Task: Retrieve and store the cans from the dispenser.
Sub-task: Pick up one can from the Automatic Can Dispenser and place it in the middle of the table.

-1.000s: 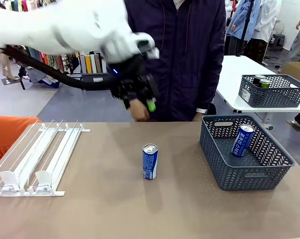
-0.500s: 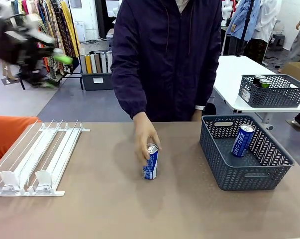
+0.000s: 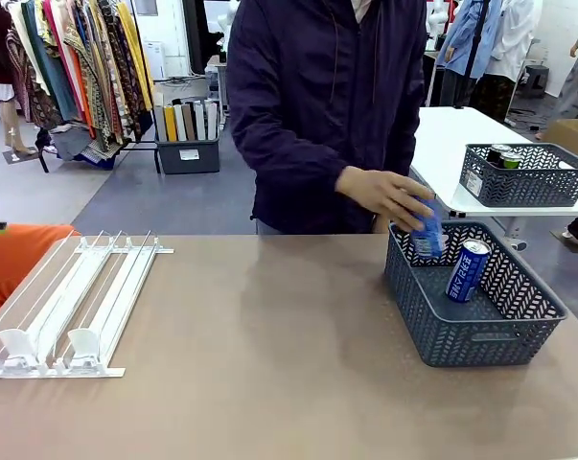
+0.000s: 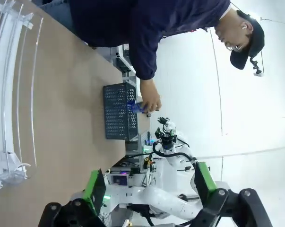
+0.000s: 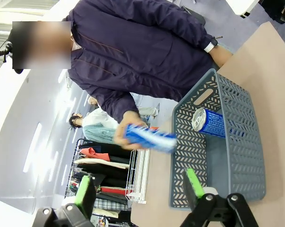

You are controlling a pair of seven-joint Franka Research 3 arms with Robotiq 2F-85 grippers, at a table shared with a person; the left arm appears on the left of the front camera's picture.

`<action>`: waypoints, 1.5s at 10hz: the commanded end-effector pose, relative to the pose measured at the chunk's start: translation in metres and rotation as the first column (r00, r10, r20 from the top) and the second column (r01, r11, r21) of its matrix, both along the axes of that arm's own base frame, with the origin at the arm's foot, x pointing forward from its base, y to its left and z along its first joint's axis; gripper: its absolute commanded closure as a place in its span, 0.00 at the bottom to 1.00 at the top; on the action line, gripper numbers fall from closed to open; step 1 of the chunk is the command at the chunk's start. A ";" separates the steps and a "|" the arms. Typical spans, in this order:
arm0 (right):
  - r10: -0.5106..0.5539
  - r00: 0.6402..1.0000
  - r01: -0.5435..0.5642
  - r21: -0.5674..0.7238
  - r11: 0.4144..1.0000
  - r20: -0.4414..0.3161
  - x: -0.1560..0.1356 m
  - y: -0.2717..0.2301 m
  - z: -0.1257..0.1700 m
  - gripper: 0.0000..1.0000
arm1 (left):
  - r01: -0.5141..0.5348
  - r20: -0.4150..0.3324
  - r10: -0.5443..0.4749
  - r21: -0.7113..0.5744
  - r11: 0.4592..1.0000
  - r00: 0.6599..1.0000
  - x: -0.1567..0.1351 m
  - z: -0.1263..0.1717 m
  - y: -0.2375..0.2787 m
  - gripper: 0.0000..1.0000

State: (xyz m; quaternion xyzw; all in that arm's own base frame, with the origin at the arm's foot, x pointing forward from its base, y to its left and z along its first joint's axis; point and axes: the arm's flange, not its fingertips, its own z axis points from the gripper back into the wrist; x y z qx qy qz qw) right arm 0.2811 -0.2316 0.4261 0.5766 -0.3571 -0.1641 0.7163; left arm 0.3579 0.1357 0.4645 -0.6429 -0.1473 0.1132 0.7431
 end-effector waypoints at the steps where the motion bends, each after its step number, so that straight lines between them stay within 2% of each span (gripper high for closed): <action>1: -0.006 1.000 0.005 0.017 1.000 0.004 0.002 0.000 0.005 0.00 | -0.003 0.016 0.003 0.022 1.000 1.000 0.004 0.019 -0.004 0.00; 15: -0.006 1.000 0.005 0.017 1.000 0.004 0.002 0.000 0.005 0.00 | -0.003 0.016 0.003 0.022 1.000 1.000 0.004 0.019 -0.004 0.00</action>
